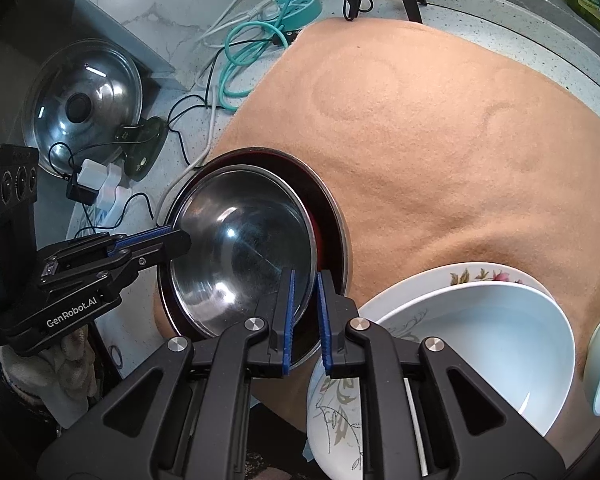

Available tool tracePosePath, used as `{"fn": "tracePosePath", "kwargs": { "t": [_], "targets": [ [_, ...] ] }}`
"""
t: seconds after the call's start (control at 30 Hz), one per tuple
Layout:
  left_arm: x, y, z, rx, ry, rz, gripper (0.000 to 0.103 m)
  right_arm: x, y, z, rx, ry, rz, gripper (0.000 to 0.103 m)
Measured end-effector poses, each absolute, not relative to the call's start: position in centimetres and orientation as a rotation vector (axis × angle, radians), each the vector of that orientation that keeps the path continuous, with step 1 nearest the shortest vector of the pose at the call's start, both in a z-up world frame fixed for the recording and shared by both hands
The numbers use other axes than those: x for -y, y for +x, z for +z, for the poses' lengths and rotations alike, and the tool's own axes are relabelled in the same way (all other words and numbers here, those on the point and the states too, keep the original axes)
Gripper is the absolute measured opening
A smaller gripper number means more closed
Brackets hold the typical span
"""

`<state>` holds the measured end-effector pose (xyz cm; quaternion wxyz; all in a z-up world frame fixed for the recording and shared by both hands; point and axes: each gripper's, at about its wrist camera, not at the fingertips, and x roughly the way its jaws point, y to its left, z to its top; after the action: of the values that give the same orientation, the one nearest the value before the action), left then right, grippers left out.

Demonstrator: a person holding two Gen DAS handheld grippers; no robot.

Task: Organize plates and bowls
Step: 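Lower the red bowl into the steel bowl and open both grippers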

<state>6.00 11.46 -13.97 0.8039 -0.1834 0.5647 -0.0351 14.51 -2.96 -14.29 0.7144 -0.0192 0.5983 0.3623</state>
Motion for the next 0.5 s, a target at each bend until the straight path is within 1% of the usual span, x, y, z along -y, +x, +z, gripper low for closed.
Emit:
{"fn": "tracePosePath", "kwargs": {
  "t": [0.23, 0.27, 0.33, 0.37, 0.5],
  "targets": [
    [-11.45, 6.22, -14.21, -1.221, -0.396, -0.070, 0.007, 2.74, 14.62, -14.35, -1.325, -0.048, 0.810, 0.016],
    [-11.46, 6.23, -14.17, -1.220, -0.397, -0.069, 0.009, 2.73, 14.61, -14.36, -1.324, -0.048, 0.812, 0.017],
    [-11.52, 6.29, -13.98, -1.216, -0.393, -0.069, 0.009, 2.72, 14.59, -14.32, -1.325, -0.045, 0.817, 0.019],
    [-11.59, 6.30, -13.84, -1.212, -0.392, -0.066, 0.011, 2.72, 14.56, -14.28, -1.323, -0.043, 0.819, 0.021],
    [-11.76, 6.40, -13.31, -1.201, -0.392, -0.066, 0.011, 2.81, 14.43, -13.67, -1.302, -0.044, 0.825, 0.028]
  ]
}}
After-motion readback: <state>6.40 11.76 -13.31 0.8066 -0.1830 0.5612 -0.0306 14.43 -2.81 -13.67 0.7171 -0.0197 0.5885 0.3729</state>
